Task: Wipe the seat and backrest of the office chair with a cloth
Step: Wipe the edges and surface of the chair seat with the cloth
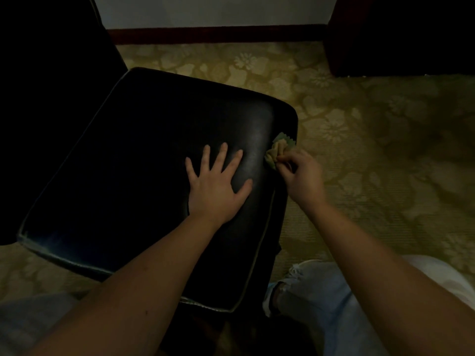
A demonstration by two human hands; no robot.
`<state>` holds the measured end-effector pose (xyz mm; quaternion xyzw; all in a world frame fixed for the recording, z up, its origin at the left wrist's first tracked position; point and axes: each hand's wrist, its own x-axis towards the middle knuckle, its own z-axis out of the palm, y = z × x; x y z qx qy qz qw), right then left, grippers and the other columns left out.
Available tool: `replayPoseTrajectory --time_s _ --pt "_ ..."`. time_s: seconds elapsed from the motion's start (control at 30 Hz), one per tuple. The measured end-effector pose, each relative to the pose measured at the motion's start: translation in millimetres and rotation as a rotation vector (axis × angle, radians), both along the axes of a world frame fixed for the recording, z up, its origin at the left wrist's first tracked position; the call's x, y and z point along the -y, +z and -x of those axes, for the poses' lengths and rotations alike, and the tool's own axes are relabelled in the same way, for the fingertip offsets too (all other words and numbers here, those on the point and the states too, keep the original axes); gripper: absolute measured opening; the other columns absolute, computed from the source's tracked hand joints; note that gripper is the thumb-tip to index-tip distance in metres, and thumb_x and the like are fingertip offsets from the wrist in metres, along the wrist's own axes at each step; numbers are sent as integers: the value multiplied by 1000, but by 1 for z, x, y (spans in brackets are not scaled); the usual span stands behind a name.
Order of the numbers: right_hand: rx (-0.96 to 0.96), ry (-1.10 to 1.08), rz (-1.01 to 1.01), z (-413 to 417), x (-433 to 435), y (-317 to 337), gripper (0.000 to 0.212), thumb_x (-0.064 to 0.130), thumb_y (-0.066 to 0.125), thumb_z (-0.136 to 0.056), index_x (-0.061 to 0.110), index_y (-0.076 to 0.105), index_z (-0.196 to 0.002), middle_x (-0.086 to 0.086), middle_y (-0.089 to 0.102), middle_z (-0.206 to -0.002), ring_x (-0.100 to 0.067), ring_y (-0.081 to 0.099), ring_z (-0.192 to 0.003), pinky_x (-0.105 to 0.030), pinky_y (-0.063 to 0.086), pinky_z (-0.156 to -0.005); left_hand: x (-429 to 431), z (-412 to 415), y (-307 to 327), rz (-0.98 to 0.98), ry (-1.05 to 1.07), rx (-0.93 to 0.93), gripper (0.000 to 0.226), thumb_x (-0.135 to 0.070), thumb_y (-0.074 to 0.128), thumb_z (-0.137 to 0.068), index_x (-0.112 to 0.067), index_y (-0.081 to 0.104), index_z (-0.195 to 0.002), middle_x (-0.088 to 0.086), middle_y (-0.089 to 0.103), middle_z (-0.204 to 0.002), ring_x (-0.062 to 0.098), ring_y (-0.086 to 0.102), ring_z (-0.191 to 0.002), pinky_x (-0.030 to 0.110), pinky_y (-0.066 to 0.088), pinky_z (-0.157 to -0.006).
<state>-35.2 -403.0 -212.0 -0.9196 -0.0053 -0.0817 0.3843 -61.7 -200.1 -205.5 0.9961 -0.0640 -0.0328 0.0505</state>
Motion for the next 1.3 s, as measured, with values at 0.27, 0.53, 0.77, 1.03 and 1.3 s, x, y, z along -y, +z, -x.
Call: replayPoseTrajectory --time_s 0.27,0.53,0.77,1.03,1.3 --pt "-23 55 48 -21 15 1 16 11 70 -87 9 74 -102 -8 69 -100 -18 62 -92 -17 41 -76 -5 -4 11 62 -50 -94 71 -71 29 -96 -44 14 -160 -4 1 -172 30 -4 -157 63 -5 -121" --pt "-47 -11 -15 -9 1 -1 15 11 70 -87 9 73 -101 1 62 -100 -13 59 -91 -22 43 -80 -37 16 16 -26 -183 -156 73 -76 19 -93 -49 0 -158 -6 -11 -171 26 -14 -157 63 -9 -120" --pt "34 -40 -6 5 -8 -3 12 7 70 -85 6 74 -96 6 54 -92 -7 52 -84 -13 34 -76 -37 17 7 -47 -192 -108 77 -80 3 -89 -48 -7 -158 -11 -12 -170 28 -15 -156 66 -8 -120" --pt "-12 -90 -19 -21 -10 0 14 9 68 -87 7 74 -99 -9 65 -98 -18 62 -89 -18 39 -78 -30 14 5 -27 -137 -82 77 -78 5 -90 -47 -3 -159 -9 -7 -171 29 -11 -157 67 -5 -121" --pt "-12 9 11 -13 -2 -1 13 9 70 -87 9 74 -99 2 60 -94 -8 54 -86 0 31 -71 -27 11 3 -23 -131 -78 74 -76 10 -93 -45 -2 -159 -9 -8 -171 30 -12 -157 68 -5 -120"
